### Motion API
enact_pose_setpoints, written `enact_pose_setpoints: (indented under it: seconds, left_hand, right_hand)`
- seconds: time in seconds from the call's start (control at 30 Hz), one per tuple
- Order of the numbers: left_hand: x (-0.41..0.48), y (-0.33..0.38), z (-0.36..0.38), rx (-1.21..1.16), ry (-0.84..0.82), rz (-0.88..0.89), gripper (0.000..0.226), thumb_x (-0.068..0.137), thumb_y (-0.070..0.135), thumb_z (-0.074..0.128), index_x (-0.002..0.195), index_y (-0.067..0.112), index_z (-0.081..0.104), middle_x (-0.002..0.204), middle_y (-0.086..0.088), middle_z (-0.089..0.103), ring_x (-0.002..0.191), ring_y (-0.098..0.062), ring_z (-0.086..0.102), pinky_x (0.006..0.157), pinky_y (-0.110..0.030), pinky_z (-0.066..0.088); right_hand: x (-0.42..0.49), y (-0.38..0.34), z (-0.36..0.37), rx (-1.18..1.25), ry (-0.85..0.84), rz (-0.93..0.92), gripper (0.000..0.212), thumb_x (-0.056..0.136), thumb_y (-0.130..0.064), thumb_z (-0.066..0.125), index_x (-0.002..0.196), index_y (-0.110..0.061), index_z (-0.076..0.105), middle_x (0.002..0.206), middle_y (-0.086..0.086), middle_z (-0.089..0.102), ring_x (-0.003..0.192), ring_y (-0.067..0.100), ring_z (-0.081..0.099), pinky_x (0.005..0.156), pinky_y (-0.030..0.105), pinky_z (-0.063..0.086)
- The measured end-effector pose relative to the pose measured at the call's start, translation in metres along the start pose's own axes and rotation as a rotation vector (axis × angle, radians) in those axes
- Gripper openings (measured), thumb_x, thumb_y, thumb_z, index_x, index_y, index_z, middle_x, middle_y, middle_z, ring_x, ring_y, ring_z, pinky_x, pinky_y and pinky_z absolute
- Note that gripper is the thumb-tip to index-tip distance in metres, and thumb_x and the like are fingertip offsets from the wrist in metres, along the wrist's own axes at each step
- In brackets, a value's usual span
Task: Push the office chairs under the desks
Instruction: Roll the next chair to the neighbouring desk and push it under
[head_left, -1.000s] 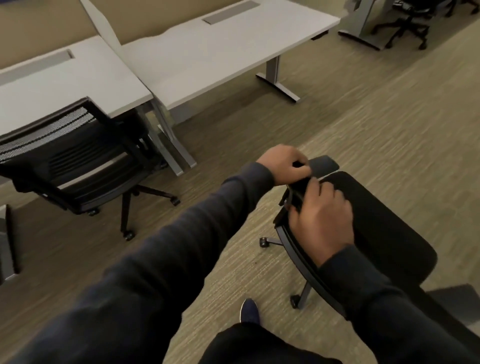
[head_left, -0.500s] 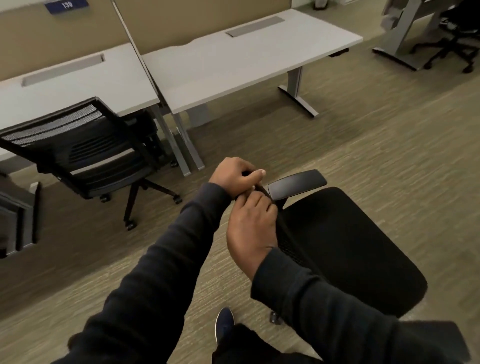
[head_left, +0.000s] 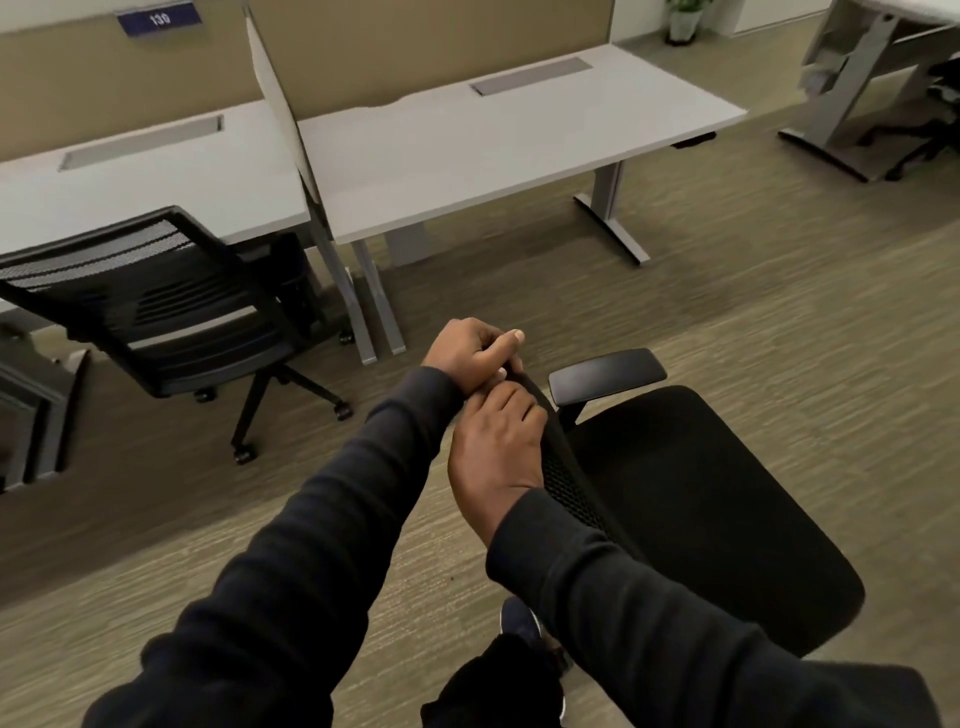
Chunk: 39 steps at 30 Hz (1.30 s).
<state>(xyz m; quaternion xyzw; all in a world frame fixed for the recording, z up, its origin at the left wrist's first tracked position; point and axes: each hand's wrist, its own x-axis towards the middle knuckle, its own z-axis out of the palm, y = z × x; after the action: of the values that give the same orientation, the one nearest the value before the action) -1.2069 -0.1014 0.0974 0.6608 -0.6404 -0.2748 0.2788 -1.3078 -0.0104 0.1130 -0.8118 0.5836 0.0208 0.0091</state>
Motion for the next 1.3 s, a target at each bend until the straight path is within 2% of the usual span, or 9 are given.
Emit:
enact_pose_setpoints:
  seconds: [0.13,0.27,0.47,0.6,0.87,0.97,1.03,1.17,1.3]
  left_hand:
    - [0.049,0.008,0.016,-0.047,0.027,-0.001,0.051,0.093,0.049,0.042,0.071,0.017,0.077,0.070,-0.005,0.074,0.066,-0.019,0.067,0.070,-0.030,0.050]
    - [0.107,0.025,0.033,-0.059,0.055,-0.010,0.054,0.093,0.049,0.040,0.070,0.016,0.076,0.067,-0.005,0.073,0.061,-0.014,0.065,0.065,-0.028,0.048]
    - [0.191,0.052,0.060,-0.060,0.097,-0.047,0.057,0.092,0.050,0.037,0.070,0.016,0.077,0.070,-0.002,0.074,0.066,-0.011,0.066,0.073,-0.029,0.050]
    - [0.236,0.071,0.079,-0.033,0.132,-0.093,0.059,0.092,0.050,0.034,0.069,0.018,0.077,0.064,0.002,0.071,0.059,-0.003,0.061,0.070,-0.028,0.047]
    - [0.309,0.110,0.123,-0.068,0.299,-0.198,0.062,0.095,0.052,0.032,0.065,0.020,0.076,0.069,0.000,0.074,0.073,-0.014,0.068,0.080,-0.034,0.053]
    - [0.334,0.124,0.138,-0.057,0.334,-0.236,0.064,0.093,0.056,0.031,0.069,0.019,0.077,0.068,0.003,0.073,0.072,-0.013,0.068,0.079,-0.036,0.054]
    - [0.355,0.135,0.145,-0.053,0.346,-0.257,0.065,0.092,0.059,0.031,0.068,0.019,0.076,0.067,0.004,0.072,0.071,-0.015,0.068,0.078,-0.039,0.056]
    - [0.398,0.149,0.153,-0.013,0.336,-0.233,0.069,0.092,0.063,0.027,0.071,0.014,0.072,0.069,-0.003,0.070,0.071,-0.022,0.067,0.076,-0.046,0.056]
    - [0.443,0.151,0.157,0.015,0.363,-0.211,0.064,0.095,0.061,0.030,0.067,0.017,0.067,0.067,-0.001,0.068,0.068,-0.020,0.064,0.069,-0.042,0.055]
  right_hand:
    - [0.046,0.032,0.002,-0.026,0.004,-0.012,0.053,0.097,-0.010,0.013,0.139,0.010,0.039,0.117,0.029,0.055,0.100,0.039,0.056,0.083,0.045,0.047]
    - [0.094,0.076,-0.003,-0.060,-0.007,-0.049,0.063,0.090,-0.003,-0.002,0.134,0.007,0.043,0.116,0.028,0.055,0.099,0.038,0.056,0.082,0.045,0.048]
    - [0.164,0.149,-0.004,-0.104,0.051,-0.131,0.045,0.098,-0.013,0.021,0.132,0.006,0.042,0.114,0.027,0.055,0.099,0.037,0.056,0.082,0.046,0.048]
    - [0.205,0.201,-0.009,-0.120,0.077,-0.227,0.044,0.096,-0.012,0.020,0.129,0.004,0.045,0.109,0.024,0.054,0.095,0.035,0.055,0.079,0.044,0.047]
    - [0.278,0.307,-0.010,-0.057,0.159,-0.448,0.053,0.089,-0.008,0.019,0.134,0.002,0.045,0.110,0.019,0.056,0.096,0.033,0.056,0.081,0.043,0.048]
    - [0.310,0.344,-0.006,-0.011,0.188,-0.521,0.043,0.091,-0.010,0.031,0.129,-0.002,0.051,0.108,0.018,0.057,0.094,0.032,0.058,0.079,0.043,0.049]
    - [0.336,0.368,-0.006,0.009,0.210,-0.556,0.040,0.092,-0.013,0.048,0.131,-0.004,0.051,0.108,0.016,0.059,0.093,0.030,0.059,0.078,0.041,0.049]
    - [0.389,0.406,-0.011,0.048,0.219,-0.607,0.046,0.085,-0.017,0.062,0.129,-0.007,0.053,0.107,0.015,0.060,0.092,0.031,0.060,0.078,0.042,0.049]
    - [0.445,0.432,-0.015,0.001,0.184,-0.643,0.061,0.081,-0.029,0.068,0.134,-0.009,0.048,0.113,0.014,0.059,0.099,0.031,0.058,0.082,0.043,0.049]
